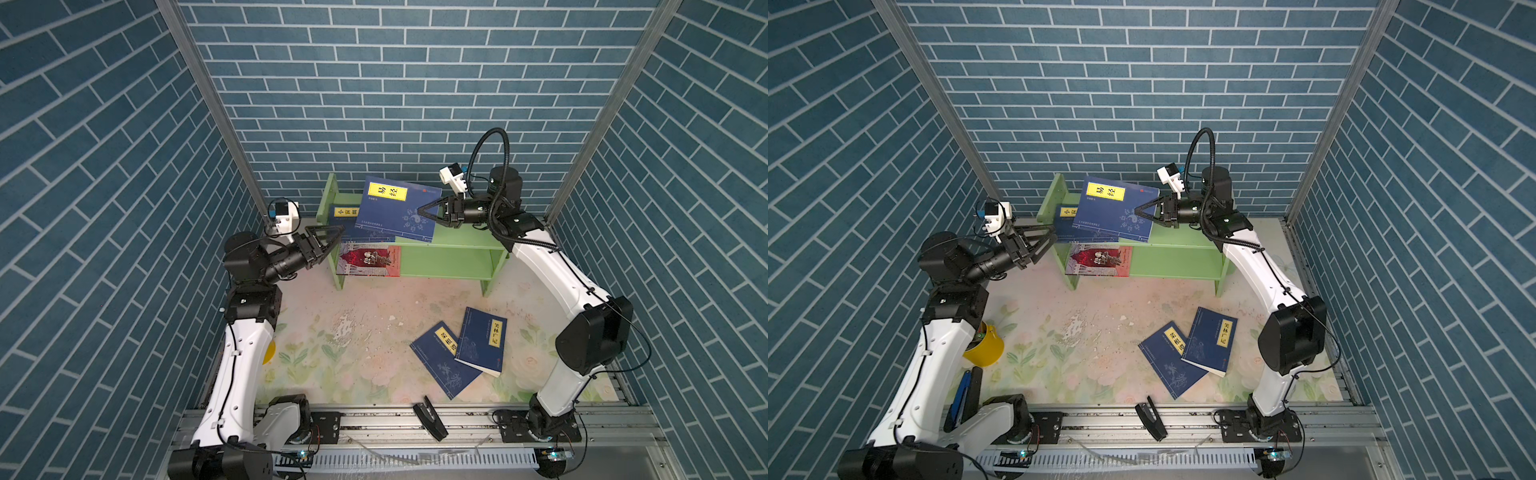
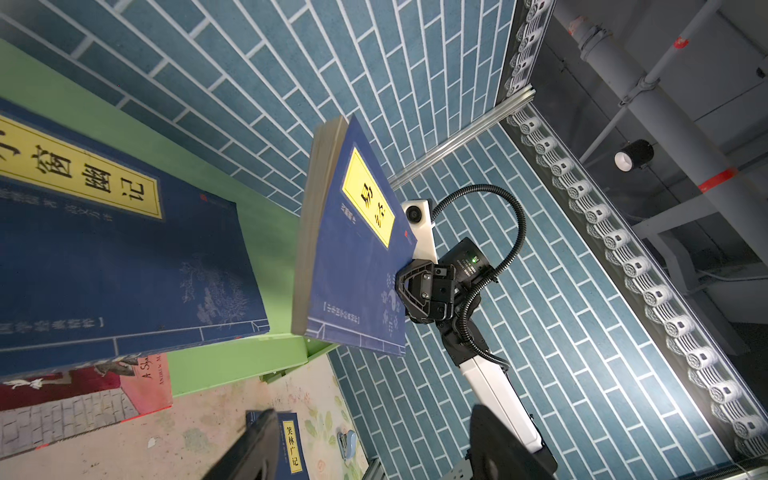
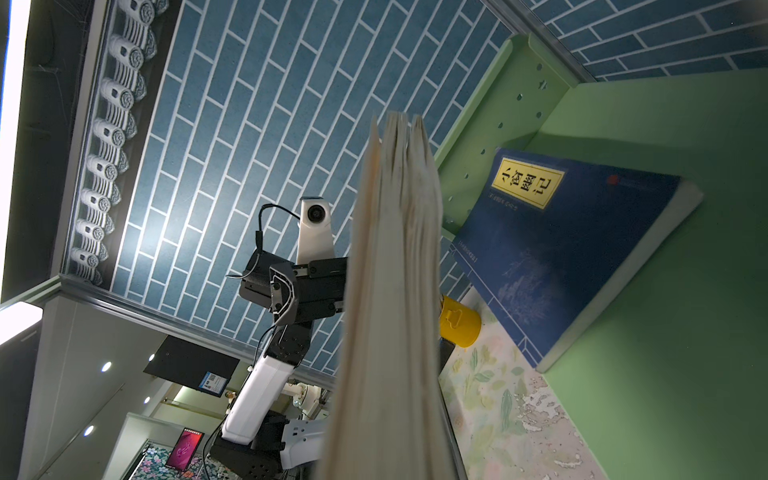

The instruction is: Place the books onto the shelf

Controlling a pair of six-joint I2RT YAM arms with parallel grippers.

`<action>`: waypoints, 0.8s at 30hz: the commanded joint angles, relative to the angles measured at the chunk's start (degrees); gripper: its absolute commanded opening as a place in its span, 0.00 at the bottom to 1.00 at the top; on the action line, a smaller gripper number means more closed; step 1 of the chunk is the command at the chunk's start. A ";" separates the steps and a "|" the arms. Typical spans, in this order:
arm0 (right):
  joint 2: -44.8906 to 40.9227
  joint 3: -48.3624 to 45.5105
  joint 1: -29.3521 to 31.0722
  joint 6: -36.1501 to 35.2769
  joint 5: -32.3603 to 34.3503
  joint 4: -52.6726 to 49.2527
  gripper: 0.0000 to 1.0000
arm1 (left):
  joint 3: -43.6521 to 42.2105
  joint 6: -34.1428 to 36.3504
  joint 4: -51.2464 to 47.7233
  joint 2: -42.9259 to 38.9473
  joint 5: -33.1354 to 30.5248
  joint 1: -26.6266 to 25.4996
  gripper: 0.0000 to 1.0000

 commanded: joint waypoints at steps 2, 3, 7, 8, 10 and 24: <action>1.20 4.07 2.86 0.85 -2.58 2.10 0.00 | -1.37 0.33 2.80 1.41 -0.27 0.26 0.74; 1.21 4.24 2.98 0.85 -2.67 2.15 0.00 | -1.23 0.30 2.90 1.85 0.04 0.25 0.74; 0.32 3.44 3.14 0.94 -3.17 2.76 0.00 | -0.45 3.90 0.93 2.78 0.45 0.26 0.75; -0.03 2.95 3.14 1.03 -3.28 3.14 0.00 | 0.51 7.18 -2.34 2.77 0.45 0.26 0.75; -0.66 2.15 3.21 0.98 -3.38 3.39 0.00 | 2.10 12.73 -7.78 2.63 0.60 0.26 0.75; 0.35 3.00 5.95 1.25 -6.54 4.41 0.00 | 1.26 -2.53 9.82 8.08 6.56 -0.97 0.71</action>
